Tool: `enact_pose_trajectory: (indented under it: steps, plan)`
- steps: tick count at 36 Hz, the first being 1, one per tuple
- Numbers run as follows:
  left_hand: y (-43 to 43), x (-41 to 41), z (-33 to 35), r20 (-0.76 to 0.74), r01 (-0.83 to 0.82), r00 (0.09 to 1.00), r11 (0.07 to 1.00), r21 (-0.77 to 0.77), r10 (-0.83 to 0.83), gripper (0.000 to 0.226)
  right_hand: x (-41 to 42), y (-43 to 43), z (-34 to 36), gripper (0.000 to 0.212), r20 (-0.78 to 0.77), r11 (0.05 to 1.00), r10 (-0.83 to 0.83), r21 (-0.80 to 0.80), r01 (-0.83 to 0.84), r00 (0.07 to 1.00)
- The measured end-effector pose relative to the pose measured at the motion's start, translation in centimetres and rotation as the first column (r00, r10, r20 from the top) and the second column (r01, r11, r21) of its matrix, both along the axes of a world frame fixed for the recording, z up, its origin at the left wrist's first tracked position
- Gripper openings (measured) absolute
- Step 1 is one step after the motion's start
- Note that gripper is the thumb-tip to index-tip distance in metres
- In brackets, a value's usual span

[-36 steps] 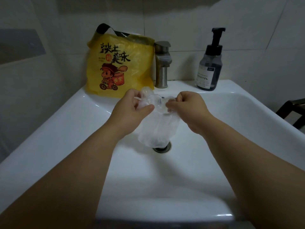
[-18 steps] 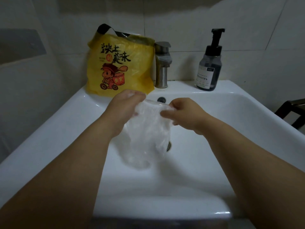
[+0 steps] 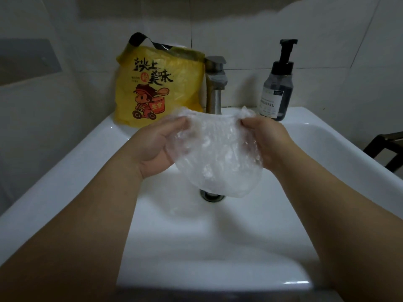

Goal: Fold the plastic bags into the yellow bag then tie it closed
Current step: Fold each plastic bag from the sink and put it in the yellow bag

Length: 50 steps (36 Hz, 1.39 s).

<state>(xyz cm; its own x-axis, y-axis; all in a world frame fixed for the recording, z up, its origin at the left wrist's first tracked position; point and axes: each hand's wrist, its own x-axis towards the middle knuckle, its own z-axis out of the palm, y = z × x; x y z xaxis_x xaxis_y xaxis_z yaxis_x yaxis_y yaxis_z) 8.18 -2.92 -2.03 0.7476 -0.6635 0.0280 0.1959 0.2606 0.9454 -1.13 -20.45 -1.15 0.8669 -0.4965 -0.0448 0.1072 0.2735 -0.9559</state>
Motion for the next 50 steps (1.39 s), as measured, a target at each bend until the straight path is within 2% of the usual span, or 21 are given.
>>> enact_pose_trajectory:
  steps: [2,5,8,10,12,14,16,17,19,21,22,25,27,30,32,34,35,37,39,43,50]
  plan:
    - [0.0,0.0,0.2,-0.052,0.001,0.999,0.997,-0.082,-0.005,0.017,0.1,-0.1,0.0,0.023,-0.019,0.995,0.057,-0.085,-0.059,0.998]
    - [0.1,-0.4,0.5,-0.073,-0.031,0.997,0.992,-0.119,0.023,0.054,0.3,-0.4,-0.2,0.017,-0.072,0.992,0.041,-0.115,-0.049,0.997]
    - [0.4,-1.3,1.3,-0.061,-0.085,0.995,0.996,-0.042,0.082,0.043,0.4,-0.5,0.0,0.018,-0.056,0.996,0.032,0.086,-0.027,0.998]
    - [0.4,-0.9,0.5,0.007,-0.168,0.986,0.979,0.118,0.169,0.035,0.1,-0.5,0.4,0.018,-0.019,0.978,0.063,0.201,-0.058,0.998]
    - [0.3,0.0,-0.7,0.230,-0.292,0.949,0.874,0.388,0.215,0.024,-0.1,-0.4,0.6,0.016,0.037,0.957,0.067,0.280,-0.075,0.997]
    - [0.2,0.3,-1.5,0.409,-0.408,0.895,0.698,0.588,0.179,0.008,-0.1,-0.3,0.6,0.015,0.057,0.962,0.053,0.265,-0.067,0.997]
    - [0.3,0.9,-2.4,0.542,-0.494,0.836,0.551,0.673,0.088,0.062,0.1,-0.2,0.4,0.019,0.004,0.992,0.042,0.119,-0.042,0.999]
    - [0.2,0.8,-2.3,0.602,-0.532,0.795,0.566,0.630,0.077,0.078,0.2,-0.1,0.2,0.021,-0.030,0.997,0.065,0.040,-0.064,0.997]
    - [-0.3,-0.4,-1.4,0.634,-0.491,0.766,0.733,0.471,0.106,0.087,0.5,0.1,-0.2,0.021,-0.107,0.979,0.166,-0.103,-0.177,0.980]
    - [-1.1,-1.2,-0.8,0.547,-0.348,0.830,0.867,0.356,0.109,0.078,0.6,0.7,-0.4,0.018,-0.153,0.945,0.243,-0.188,-0.269,0.958]
    - [-1.3,-1.6,-0.8,0.514,-0.274,0.856,0.888,0.370,0.050,0.067,0.7,1.0,-0.3,0.018,-0.140,0.938,0.278,-0.174,-0.300,0.950]
    - [-1.5,-2.1,-1.3,0.514,-0.153,0.843,0.845,0.513,-0.159,0.028,0.7,1.2,-0.1,0.019,-0.074,0.922,0.365,-0.108,-0.371,0.928]
    - [-1.4,-2.1,-1.5,0.545,-0.190,0.824,0.831,0.522,-0.154,0.016,0.9,0.9,-0.1,0.022,-0.088,0.929,0.337,-0.131,-0.347,0.937]
    - [-1.4,-1.6,-1.5,0.548,-0.276,0.836,0.872,0.404,0.011,0.023,0.9,0.6,-0.1,0.028,-0.029,0.927,0.374,-0.014,-0.375,0.927]
    - [-1.4,-1.0,-1.4,0.533,-0.382,0.826,0.877,0.291,0.182,0.018,0.6,0.5,0.0,0.038,0.012,0.865,0.499,0.057,-0.499,0.866]
    - [-1.4,-0.4,-1.4,0.511,-0.487,0.795,0.846,0.219,0.326,0.024,0.6,0.6,-0.3,0.051,-0.040,0.812,0.583,0.033,-0.582,0.811]
    - [-1.4,-0.2,-1.3,0.478,-0.509,0.794,0.841,0.185,0.375,0.025,0.9,0.6,-0.8,0.049,-0.092,0.816,0.575,0.000,-0.578,0.813]
    - [-1.4,0.0,-1.2,0.384,-0.500,0.822,0.855,0.133,0.421,0.021,1.4,0.9,-1.3,0.029,-0.153,0.867,0.484,-0.050,-0.496,0.861]
    - [-1.5,0.0,-1.0,0.284,-0.469,0.856,0.879,0.081,0.431,0.019,1.8,0.9,-1.3,0.016,-0.091,0.923,0.384,0.020,-0.384,0.919]
    - [-1.3,0.3,-0.3,0.128,-0.470,0.878,0.881,0.047,0.462,0.031,2.1,0.0,-0.8,0.020,0.096,0.923,0.183,0.326,-0.204,0.978]
    - [-0.7,1.2,-0.4,-0.028,-0.450,0.892,0.893,0.005,0.450,0.027,2.1,0.0,-1.1,0.025,-0.017,0.948,0.058,0.315,-0.049,0.998]
